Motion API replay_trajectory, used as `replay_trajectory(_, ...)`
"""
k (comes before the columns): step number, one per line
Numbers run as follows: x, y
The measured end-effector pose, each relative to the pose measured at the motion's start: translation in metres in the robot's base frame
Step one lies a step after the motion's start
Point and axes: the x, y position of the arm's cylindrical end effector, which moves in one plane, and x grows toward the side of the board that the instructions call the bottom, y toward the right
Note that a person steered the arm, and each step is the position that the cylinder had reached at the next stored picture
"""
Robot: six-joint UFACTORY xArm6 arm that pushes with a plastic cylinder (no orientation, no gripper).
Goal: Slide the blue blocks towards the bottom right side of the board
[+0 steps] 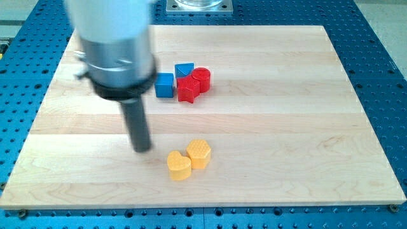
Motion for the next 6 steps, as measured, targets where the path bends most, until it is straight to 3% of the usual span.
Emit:
replay_trajectory(1, -0.056, -0.022)
replay_trajectory(3, -0.134, 0.043)
replay_trajectory(5, -0.181, 0.139)
replay_trajectory(6, -0.213, 0.157)
